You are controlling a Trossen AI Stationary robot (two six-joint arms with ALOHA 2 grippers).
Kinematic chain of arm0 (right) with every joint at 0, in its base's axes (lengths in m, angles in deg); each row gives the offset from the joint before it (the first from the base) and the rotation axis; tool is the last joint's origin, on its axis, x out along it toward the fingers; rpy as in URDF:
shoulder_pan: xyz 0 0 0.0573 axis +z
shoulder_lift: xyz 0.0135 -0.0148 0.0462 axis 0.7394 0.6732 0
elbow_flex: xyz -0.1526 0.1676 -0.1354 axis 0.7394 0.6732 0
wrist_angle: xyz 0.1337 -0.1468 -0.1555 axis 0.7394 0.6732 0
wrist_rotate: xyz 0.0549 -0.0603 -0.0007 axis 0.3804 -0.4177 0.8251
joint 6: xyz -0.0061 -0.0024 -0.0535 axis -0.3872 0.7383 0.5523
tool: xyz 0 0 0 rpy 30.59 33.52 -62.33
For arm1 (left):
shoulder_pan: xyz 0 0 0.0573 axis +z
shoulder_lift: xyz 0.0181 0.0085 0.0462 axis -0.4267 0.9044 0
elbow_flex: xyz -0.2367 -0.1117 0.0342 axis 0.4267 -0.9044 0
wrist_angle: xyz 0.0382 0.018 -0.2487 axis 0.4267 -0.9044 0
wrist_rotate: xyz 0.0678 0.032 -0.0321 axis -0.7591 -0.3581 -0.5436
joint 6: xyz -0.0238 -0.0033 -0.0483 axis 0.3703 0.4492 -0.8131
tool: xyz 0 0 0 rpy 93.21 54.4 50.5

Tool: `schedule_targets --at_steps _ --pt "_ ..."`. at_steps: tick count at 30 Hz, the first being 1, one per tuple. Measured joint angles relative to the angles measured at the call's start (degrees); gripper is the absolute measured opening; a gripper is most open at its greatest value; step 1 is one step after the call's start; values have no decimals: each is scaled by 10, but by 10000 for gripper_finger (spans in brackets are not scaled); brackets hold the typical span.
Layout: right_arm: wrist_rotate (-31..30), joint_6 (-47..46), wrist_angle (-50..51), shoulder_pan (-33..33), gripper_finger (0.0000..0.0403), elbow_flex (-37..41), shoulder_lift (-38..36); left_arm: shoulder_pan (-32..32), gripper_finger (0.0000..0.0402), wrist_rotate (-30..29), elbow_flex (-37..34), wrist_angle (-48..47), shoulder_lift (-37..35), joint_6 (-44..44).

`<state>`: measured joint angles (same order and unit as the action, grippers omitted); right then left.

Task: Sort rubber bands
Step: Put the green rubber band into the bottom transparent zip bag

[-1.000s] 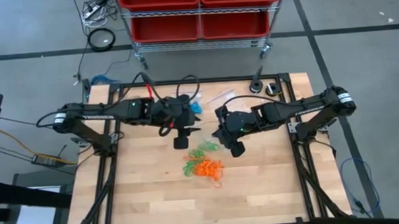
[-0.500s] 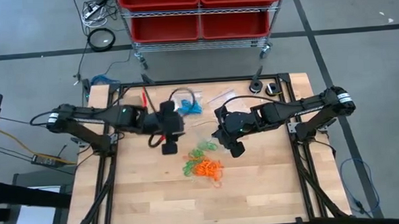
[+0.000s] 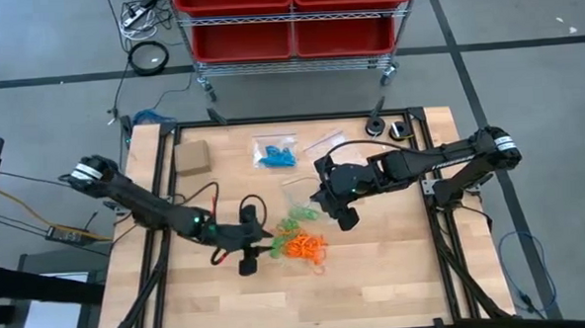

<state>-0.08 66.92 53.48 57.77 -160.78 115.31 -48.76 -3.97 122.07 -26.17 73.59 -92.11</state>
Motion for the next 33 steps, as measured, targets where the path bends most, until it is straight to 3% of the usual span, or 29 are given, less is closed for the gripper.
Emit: schedule_targets --at_steps 4,7,16,21,24,28,33 --pt "0 0 -2 0 0 0 0 1 161 -3 -75 107 37 -18" --pt "1 -5 -3 0 0 0 0 -1 161 -4 -92 145 72 -13" --pt "4 -11 -5 0 0 0 0 -1 160 0 -69 178 171 17" --pt "4 -11 -6 0 0 0 0 -2 155 -38 -45 180 207 14" --pt "4 -12 -7 0 0 0 0 -3 122 -52 -36 169 213 25" --pt "4 -16 -7 0 0 0 0 -2 27 -54 -25 121 209 31" --pt "4 -16 -7 0 0 0 0 -11 6 -52 -25 104 191 34"
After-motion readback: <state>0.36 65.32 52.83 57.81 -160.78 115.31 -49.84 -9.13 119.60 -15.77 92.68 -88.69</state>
